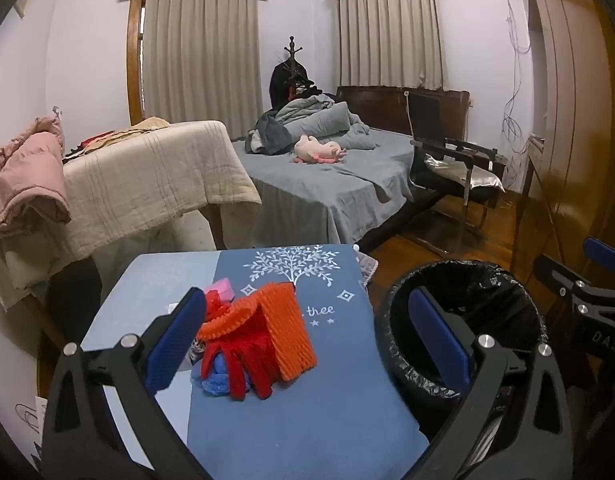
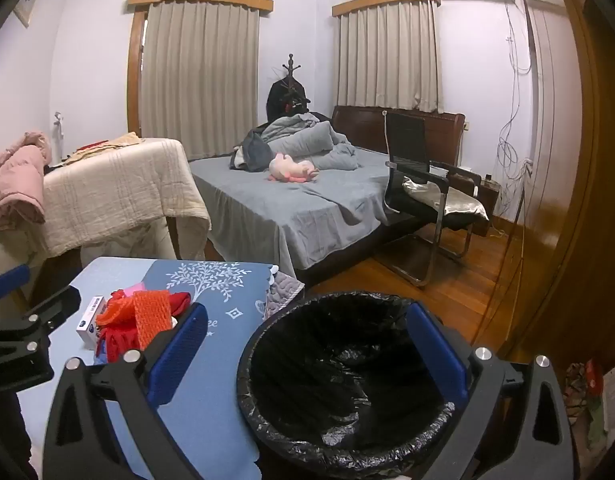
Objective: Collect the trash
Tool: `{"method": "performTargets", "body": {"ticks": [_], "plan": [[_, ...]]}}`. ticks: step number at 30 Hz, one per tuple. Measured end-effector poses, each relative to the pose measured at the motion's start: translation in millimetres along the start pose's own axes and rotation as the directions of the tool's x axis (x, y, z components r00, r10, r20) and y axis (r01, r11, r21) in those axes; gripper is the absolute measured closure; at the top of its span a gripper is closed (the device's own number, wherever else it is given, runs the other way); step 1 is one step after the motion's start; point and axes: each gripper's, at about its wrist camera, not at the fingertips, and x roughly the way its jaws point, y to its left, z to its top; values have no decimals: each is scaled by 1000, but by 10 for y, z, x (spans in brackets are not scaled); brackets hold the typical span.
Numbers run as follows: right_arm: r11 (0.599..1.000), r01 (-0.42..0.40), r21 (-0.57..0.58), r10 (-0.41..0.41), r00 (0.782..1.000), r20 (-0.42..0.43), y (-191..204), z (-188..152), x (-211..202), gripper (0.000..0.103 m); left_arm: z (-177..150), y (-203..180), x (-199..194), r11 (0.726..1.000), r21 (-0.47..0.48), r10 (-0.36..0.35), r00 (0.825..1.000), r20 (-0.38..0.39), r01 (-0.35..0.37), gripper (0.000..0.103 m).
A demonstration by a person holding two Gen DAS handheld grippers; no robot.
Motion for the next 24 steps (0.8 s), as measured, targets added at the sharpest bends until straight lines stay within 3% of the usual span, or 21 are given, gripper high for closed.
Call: {"method": "performTargets", "body": {"ticks": [24], "plan": [[1000, -2, 2, 2, 1000, -2, 26, -19, 20, 6, -1, 4, 1, 1000, -11, -8, 1000, 2, 8, 5]]}}
